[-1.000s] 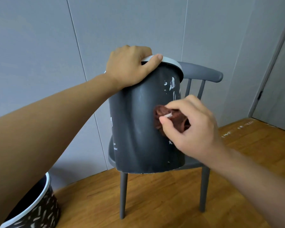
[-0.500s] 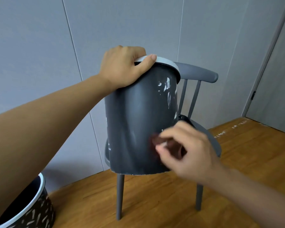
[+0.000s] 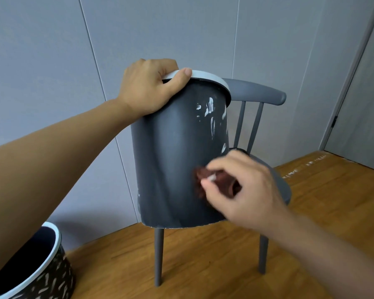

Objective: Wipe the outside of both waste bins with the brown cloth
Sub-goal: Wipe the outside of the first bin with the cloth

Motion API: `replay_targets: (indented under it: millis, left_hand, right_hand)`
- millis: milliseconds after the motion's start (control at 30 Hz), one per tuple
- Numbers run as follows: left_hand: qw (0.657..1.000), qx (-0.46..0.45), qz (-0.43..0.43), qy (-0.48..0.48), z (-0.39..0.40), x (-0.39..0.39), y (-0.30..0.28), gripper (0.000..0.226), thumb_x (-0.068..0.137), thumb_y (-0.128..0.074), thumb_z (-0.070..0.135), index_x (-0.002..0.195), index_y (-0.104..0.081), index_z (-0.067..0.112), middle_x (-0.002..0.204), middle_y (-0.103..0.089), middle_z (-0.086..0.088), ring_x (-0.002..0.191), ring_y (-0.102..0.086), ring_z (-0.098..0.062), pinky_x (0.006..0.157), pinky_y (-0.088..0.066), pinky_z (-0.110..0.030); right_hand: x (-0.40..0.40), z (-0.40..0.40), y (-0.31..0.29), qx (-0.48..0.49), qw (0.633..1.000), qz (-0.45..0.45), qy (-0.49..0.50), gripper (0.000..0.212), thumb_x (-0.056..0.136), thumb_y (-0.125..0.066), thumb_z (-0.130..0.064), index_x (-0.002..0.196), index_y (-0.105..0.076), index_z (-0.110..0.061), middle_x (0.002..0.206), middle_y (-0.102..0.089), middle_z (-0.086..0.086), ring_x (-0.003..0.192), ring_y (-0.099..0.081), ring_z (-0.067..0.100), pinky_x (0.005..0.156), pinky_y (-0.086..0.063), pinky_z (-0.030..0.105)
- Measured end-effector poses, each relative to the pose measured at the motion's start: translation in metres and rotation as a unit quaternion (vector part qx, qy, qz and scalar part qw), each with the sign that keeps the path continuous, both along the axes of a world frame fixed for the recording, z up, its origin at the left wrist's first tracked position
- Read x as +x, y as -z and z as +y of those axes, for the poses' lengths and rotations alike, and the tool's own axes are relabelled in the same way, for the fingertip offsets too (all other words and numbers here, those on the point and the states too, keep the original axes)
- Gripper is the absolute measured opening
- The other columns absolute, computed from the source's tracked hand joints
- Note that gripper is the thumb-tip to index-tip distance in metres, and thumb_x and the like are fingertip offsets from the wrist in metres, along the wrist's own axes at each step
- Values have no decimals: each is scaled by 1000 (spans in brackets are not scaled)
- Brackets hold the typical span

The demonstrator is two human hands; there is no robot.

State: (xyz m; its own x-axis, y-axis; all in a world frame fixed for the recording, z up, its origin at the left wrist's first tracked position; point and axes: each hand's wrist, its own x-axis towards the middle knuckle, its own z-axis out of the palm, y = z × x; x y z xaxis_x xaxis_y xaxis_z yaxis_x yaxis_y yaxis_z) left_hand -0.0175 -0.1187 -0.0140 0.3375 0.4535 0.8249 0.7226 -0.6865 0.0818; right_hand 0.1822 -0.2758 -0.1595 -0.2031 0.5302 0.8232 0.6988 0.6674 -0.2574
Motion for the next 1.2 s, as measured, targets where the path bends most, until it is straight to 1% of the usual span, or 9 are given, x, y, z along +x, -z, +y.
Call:
replay_targets:
  millis: [133,333,500,600,667,800,1000,1067,1200]
  left_hand:
    - [1000,-7,-4,-5,0,-3,1,56,94,-45,61,67,-39,12,59,-40,-6,62,-41,-27,59,-34,-38]
    - [999,-16,-28,4,3,-17,3,56,96,-47,57,69,-42,9,63,-42,-11,65,-43,-32,59,-33,-39]
    - [999,-13,-31,-1,-2,-17,4,54,96,-48,56,70,-45,9,63,-42,-10,65,-43,-30,60,-33,-39]
    - [999,-13,-30,1,-3,-15,3,54,96,-48,56,70,-45,9,63,-41,-10,65,-42,-29,60,-33,-40]
    - [999,-14,-33,5,-1,-16,3,55,96,-48,56,70,-44,8,64,-41,-11,65,-42,-30,59,-31,-39]
    - [999,-13,-34,15,-2,-18,3,56,96,-48,56,69,-43,7,64,-40,-13,66,-41,-32,59,-33,-41]
    - [1000,-7,-26,9,-4,-13,3,56,95,-46,59,69,-44,9,63,-42,-10,65,-43,-32,61,-37,-45]
    - [1000,-10,-26,16,-2,-15,3,56,96,-47,58,67,-41,11,62,-39,-9,65,-42,-32,60,-35,-43]
    - [999,-27,-23,26,-1,-21,2,53,97,-47,55,62,-33,17,60,-33,-7,62,-37,-29,58,-29,-38]
  right_hand:
    - [-5,21,-9,25,996,53,61,17,92,-71,-29,103,-70,-16,94,-62,-4,81,-60,14,68,-52,33]
    - [-6,-16,21,-14,995,-100,-23,15,91,-71,-31,96,-72,-17,85,-58,-7,73,-56,12,61,-51,32]
    - [-2,6,-11,29,997,39,65,19,93,-69,-33,103,-72,-17,94,-62,-4,81,-58,9,67,-49,20]
    - [-3,19,-9,27,995,41,87,18,94,-69,-31,104,-72,-16,94,-61,-3,80,-59,12,66,-51,26]
    - [-4,8,4,4,999,-3,36,17,92,-71,-29,102,-71,-15,90,-58,-3,76,-58,14,62,-52,32]
    - [-2,-20,15,-24,985,-166,-42,14,90,-72,-34,95,-72,-20,85,-54,-10,73,-52,8,61,-50,27]
    - [-4,10,-4,14,996,56,72,19,92,-70,-32,103,-72,-17,93,-60,-4,80,-58,12,66,-52,29]
    - [-9,7,1,10,999,24,46,19,91,-71,-30,103,-72,-15,91,-58,-2,78,-57,16,64,-52,35]
    - [-18,-15,12,-20,987,-150,-44,15,91,-71,-33,97,-72,-20,85,-52,-8,74,-52,11,62,-50,32]
